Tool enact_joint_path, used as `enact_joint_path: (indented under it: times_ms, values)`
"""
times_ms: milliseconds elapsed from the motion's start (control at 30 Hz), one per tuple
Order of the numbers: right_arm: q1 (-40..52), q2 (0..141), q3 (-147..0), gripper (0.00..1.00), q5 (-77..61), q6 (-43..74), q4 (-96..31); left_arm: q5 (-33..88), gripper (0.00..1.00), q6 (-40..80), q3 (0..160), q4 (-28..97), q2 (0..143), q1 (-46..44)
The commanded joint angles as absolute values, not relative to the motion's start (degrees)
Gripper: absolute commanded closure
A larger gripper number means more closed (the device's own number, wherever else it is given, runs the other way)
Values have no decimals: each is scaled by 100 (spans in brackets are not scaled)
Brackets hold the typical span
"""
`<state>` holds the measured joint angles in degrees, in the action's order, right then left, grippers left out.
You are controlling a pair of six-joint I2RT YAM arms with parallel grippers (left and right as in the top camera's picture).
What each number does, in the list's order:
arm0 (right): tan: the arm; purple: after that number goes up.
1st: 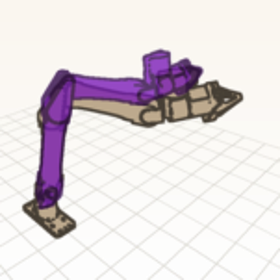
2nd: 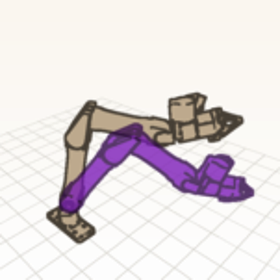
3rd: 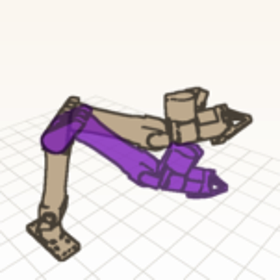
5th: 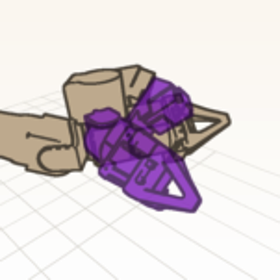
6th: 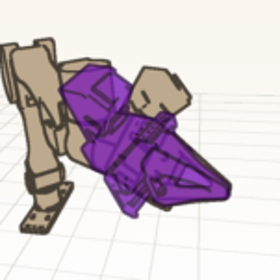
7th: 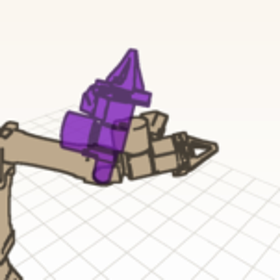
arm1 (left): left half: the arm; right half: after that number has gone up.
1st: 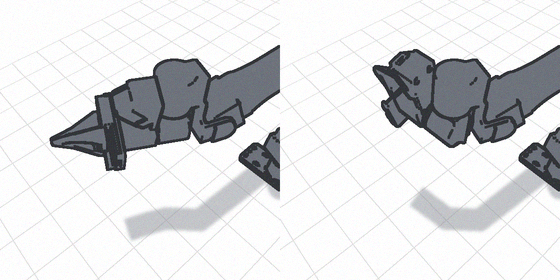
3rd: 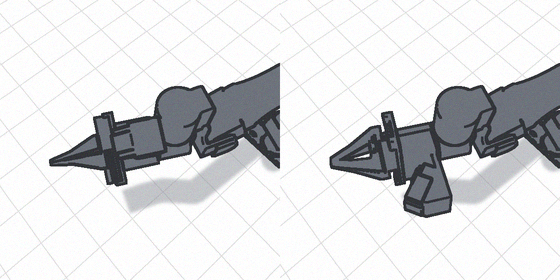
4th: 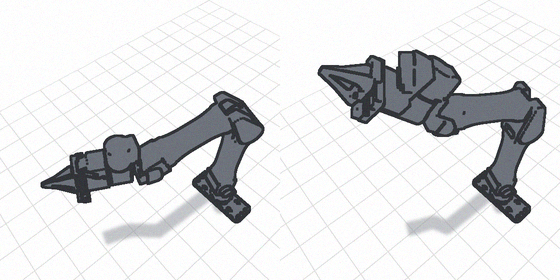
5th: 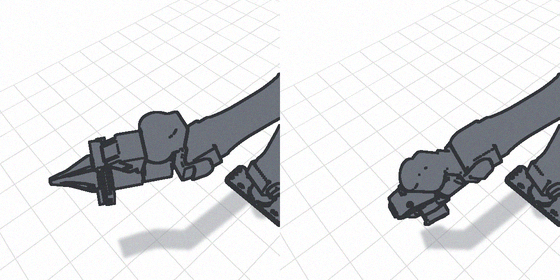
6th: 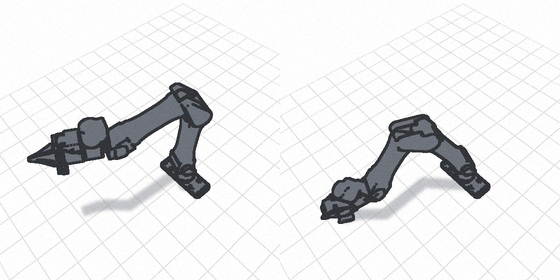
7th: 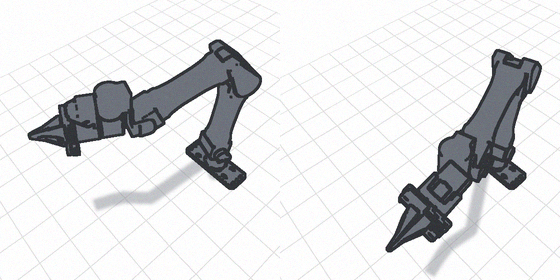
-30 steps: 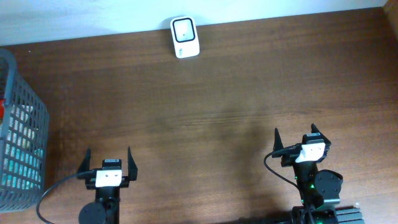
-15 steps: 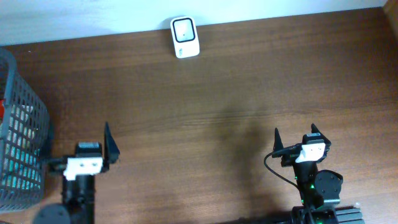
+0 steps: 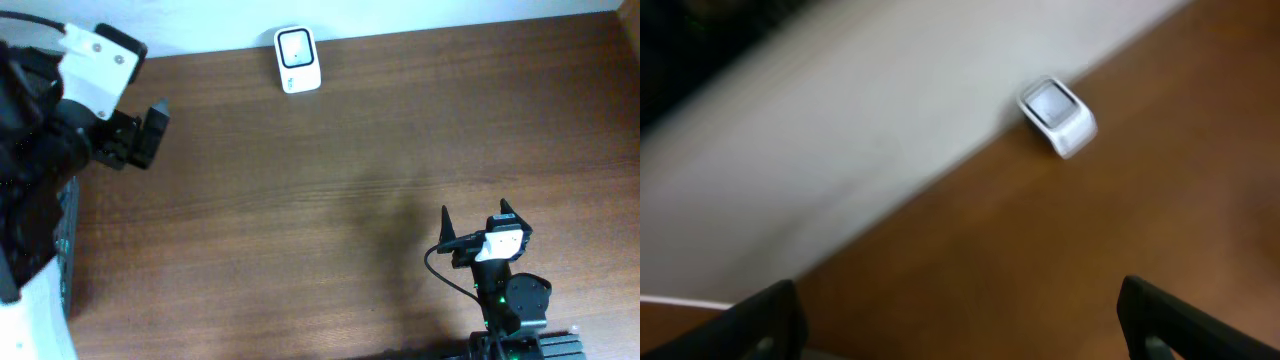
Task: Scan the item barcode
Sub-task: 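Reach into the basket and grasp the white Pantene tube with left gripper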
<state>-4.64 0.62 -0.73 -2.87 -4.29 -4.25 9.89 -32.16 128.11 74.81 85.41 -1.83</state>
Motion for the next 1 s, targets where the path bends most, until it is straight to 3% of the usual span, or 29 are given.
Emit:
enact_joint_path:
  times_ms: [0, 133, 267, 367, 500, 633, 700, 967]
  values:
    - [-489, 21, -32, 1, -294, -408, -432, 1612, 1, -3262, 12951, 7776, 8744, -198]
    - [-489, 21, -32, 1, -294, -408, -429, 1894, 1, -3260, 12947, 7848, 8958, -198]
    - [-489, 21, -32, 1, -294, -408, -429, -537, 1, -1267, 13056, 6783, 8989, 130]
    - [-489, 21, -32, 1, -294, -408, -432, -1197, 1, -338, 13316, 6445, 8989, 1529]
    - [-489, 21, -32, 1, -294, -408, -429, -1181, 1, 451, 13312, 6648, 9240, 3365]
    - [-489, 21, -32, 1, -294, -408, -429, -1160, 0, 198, 13310, 7100, 9810, 4241]
    - [-489, 21, -32, 1, -294, -408, -429, -906, 6, -445, 13253, 7299, 10173, 4344]
    - [-489, 21, -32, 1, -292, -408, -429, -58, 3, -1514, 13085, 7210, 11585, 4379]
